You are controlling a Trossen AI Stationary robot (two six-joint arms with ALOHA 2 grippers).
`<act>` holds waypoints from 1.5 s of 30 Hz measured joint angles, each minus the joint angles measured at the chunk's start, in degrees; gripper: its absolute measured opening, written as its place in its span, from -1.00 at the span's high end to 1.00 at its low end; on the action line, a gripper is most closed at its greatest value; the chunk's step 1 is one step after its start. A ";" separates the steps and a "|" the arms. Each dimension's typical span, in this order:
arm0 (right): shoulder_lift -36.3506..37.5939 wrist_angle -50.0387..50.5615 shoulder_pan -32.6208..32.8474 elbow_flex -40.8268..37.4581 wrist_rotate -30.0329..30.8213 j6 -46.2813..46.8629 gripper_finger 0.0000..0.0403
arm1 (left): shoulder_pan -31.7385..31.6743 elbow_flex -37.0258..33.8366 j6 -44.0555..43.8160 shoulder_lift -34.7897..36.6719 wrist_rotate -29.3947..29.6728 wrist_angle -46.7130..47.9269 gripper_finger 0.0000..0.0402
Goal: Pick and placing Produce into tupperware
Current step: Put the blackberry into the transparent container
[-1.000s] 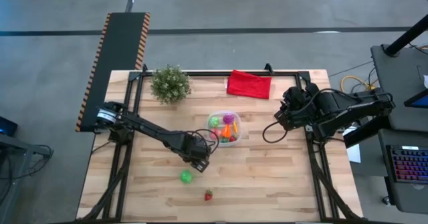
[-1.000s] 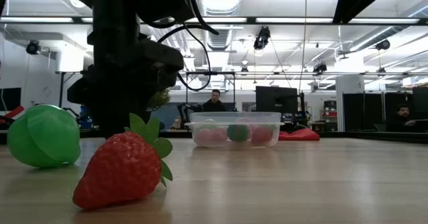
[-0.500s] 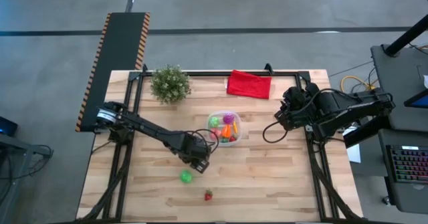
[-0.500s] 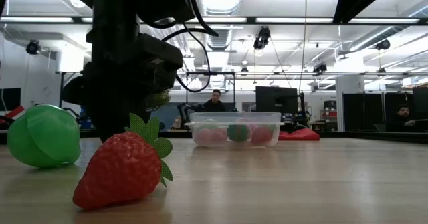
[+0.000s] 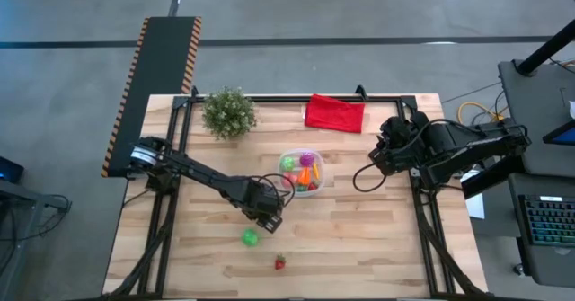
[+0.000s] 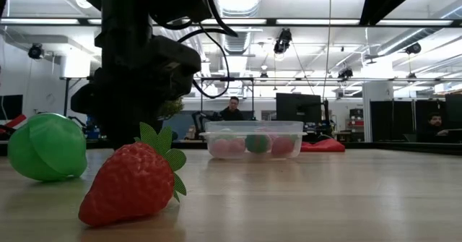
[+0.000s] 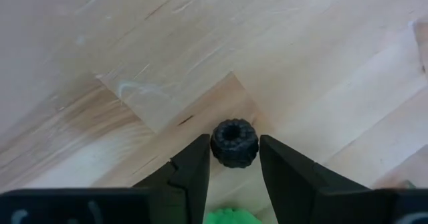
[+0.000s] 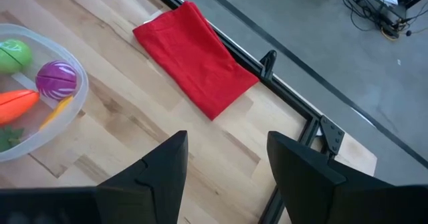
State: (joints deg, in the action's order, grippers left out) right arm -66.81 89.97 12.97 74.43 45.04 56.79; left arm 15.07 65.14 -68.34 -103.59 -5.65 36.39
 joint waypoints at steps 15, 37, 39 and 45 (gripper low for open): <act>0.00 -0.02 0.02 0.00 0.00 0.21 0.01 | 0.07 0.00 0.13 -0.24 -0.42 -0.46 0.45; 0.02 0.02 0.00 0.00 0.00 0.05 0.01 | -1.40 3.23 2.75 1.70 1.43 -3.04 0.58; 0.02 0.02 0.01 0.00 0.00 0.04 0.01 | -2.41 4.51 4.27 1.85 1.68 -2.73 0.58; 0.02 0.01 0.01 0.00 -0.11 0.20 0.01 | -6.72 9.91 12.32 2.25 6.34 -0.25 0.57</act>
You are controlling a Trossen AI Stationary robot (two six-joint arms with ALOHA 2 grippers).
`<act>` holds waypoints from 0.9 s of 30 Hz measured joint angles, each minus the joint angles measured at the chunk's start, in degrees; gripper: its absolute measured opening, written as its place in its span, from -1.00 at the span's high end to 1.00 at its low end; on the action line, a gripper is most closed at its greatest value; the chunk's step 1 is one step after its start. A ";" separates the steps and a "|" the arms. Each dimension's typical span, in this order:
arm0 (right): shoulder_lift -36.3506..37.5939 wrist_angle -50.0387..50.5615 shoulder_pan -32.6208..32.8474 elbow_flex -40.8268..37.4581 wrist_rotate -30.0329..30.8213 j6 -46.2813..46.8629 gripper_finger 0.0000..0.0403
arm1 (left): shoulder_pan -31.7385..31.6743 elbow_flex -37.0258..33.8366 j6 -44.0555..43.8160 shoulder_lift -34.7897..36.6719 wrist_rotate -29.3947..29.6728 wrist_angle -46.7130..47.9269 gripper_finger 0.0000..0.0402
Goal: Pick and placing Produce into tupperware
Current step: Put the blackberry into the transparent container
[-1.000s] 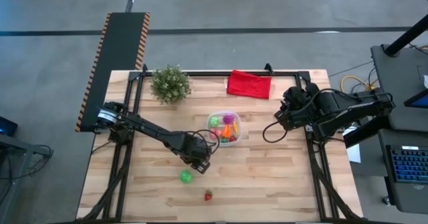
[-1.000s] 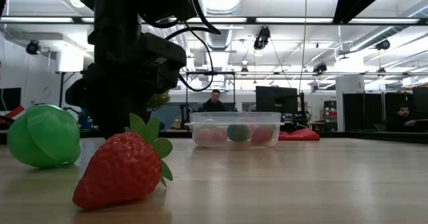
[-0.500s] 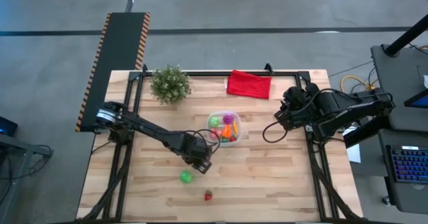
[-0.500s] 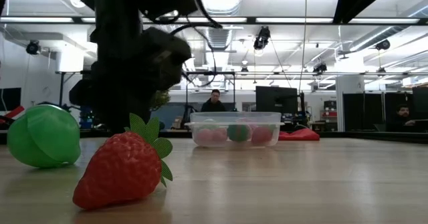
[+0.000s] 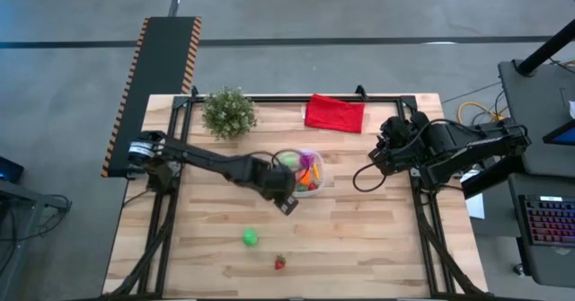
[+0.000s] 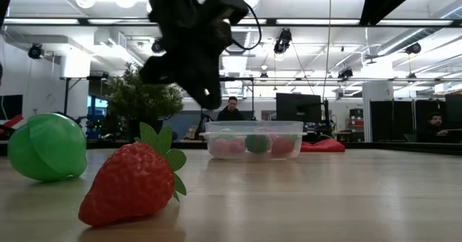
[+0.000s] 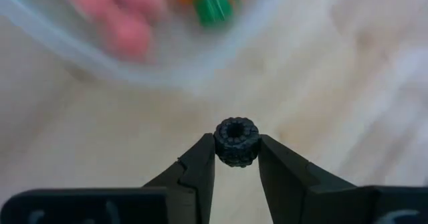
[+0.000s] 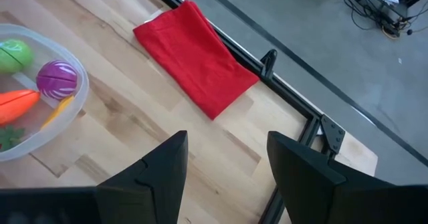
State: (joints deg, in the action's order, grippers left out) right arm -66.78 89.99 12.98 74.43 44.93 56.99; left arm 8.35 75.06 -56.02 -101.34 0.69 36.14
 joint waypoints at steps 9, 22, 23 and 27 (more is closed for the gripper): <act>0.00 0.01 -0.01 0.00 -0.13 0.03 0.01 | -8.92 1.38 13.27 0.06 2.69 -1.92 0.57; 0.00 -0.02 -0.03 0.00 0.13 0.02 0.01 | -13.52 1.19 18.98 -0.55 0.53 -5.70 0.48; 0.00 -0.03 -0.03 0.00 0.13 0.03 0.01 | -13.58 1.19 19.01 -0.96 0.72 -6.15 0.45; 0.00 -0.10 -0.01 0.00 0.13 0.03 0.01 | -13.87 1.21 19.01 -3.73 0.10 -6.49 0.30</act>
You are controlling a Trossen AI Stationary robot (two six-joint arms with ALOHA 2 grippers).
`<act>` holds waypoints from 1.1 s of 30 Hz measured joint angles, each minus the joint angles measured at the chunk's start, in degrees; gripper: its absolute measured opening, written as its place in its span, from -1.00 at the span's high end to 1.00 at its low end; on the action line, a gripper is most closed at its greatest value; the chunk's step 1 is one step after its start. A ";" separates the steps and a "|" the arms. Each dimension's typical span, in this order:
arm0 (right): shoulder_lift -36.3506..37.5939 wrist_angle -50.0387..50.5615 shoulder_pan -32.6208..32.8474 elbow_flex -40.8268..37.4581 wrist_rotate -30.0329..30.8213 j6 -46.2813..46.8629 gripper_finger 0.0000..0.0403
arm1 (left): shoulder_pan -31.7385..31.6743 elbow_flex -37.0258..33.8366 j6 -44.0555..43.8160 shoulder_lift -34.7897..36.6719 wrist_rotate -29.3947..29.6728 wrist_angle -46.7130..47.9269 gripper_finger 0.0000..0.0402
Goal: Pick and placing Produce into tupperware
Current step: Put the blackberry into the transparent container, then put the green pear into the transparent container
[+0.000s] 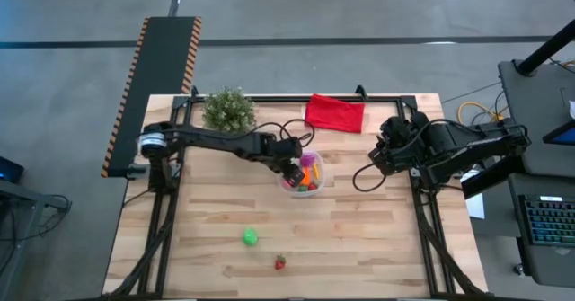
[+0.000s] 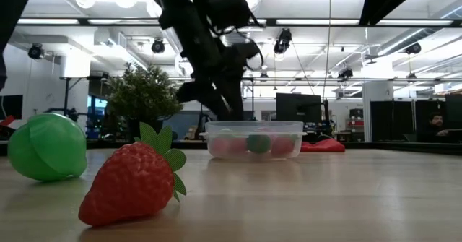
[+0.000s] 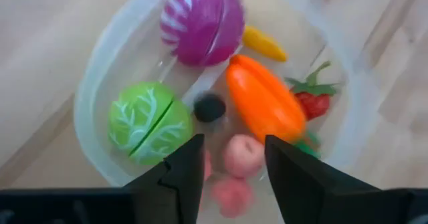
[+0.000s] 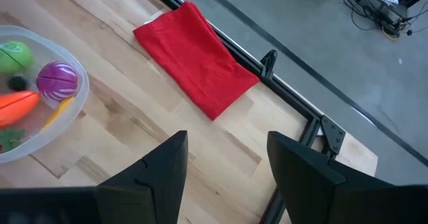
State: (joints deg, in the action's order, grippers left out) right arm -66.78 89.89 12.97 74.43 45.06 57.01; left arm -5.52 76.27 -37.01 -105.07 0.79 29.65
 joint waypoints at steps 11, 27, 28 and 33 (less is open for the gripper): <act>0.00 -0.07 0.00 0.00 -0.48 0.42 0.01 | 2.77 0.53 2.41 4.89 -0.92 5.15 0.13; 0.00 -0.13 0.02 0.02 0.00 -1.29 0.01 | 31.77 -9.26 27.22 23.00 5.89 17.17 0.13; 0.00 -0.13 0.02 0.02 0.00 -1.29 0.01 | 32.39 -9.91 26.04 22.22 5.97 17.32 0.12; 0.00 -0.15 0.02 0.02 0.00 -1.29 0.01 | 32.88 -9.83 25.41 16.55 6.69 15.68 0.12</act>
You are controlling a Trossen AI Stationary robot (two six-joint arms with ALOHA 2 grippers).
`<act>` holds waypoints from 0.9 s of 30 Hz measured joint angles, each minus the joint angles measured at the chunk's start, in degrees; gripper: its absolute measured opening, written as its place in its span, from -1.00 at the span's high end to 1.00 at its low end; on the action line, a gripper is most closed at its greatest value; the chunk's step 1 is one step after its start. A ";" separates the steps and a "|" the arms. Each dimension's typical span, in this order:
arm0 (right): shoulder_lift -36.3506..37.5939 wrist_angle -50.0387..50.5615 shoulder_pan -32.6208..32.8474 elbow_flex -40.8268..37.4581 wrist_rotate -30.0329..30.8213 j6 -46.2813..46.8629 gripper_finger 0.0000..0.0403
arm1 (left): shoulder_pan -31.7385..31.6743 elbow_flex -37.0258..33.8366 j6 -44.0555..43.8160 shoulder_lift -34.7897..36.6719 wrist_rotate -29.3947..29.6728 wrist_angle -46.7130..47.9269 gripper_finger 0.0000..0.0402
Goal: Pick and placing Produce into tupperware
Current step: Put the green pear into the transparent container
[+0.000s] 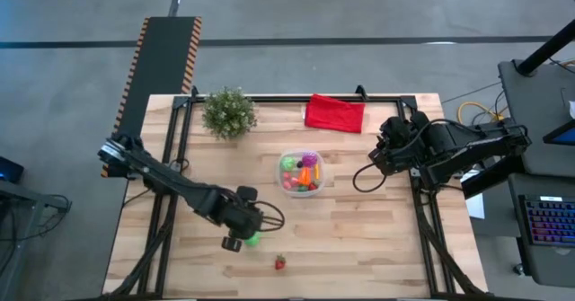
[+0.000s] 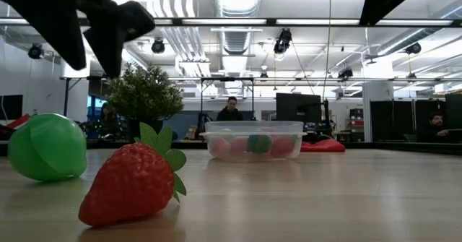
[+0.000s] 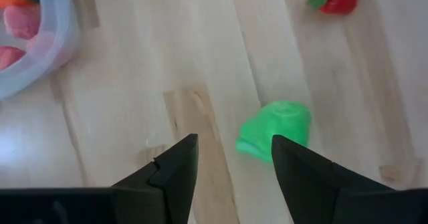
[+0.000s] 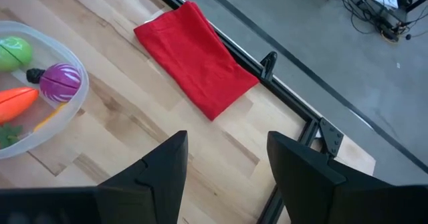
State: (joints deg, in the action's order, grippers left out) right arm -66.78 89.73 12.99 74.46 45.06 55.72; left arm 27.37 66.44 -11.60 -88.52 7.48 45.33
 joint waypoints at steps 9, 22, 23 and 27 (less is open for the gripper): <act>0.00 0.04 0.00 0.00 -0.60 0.00 0.01 | 3.06 1.48 -0.13 -5.58 -1.93 0.08 0.12; 0.00 0.26 -0.01 0.00 -0.17 -0.87 0.01 | 4.72 1.17 -5.81 -6.81 -3.19 -2.97 0.12; 0.00 0.26 0.00 0.00 -0.17 -0.87 0.01 | 4.76 1.17 -5.93 -6.81 -2.78 -2.91 0.12; 0.00 0.28 0.00 0.00 0.00 -0.83 0.01 | 4.54 1.25 -6.21 -6.25 -2.37 -2.75 0.12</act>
State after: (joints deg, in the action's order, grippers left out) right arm -66.78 90.02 12.99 74.46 45.06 54.89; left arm 31.90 67.69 -17.81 -94.77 5.10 42.58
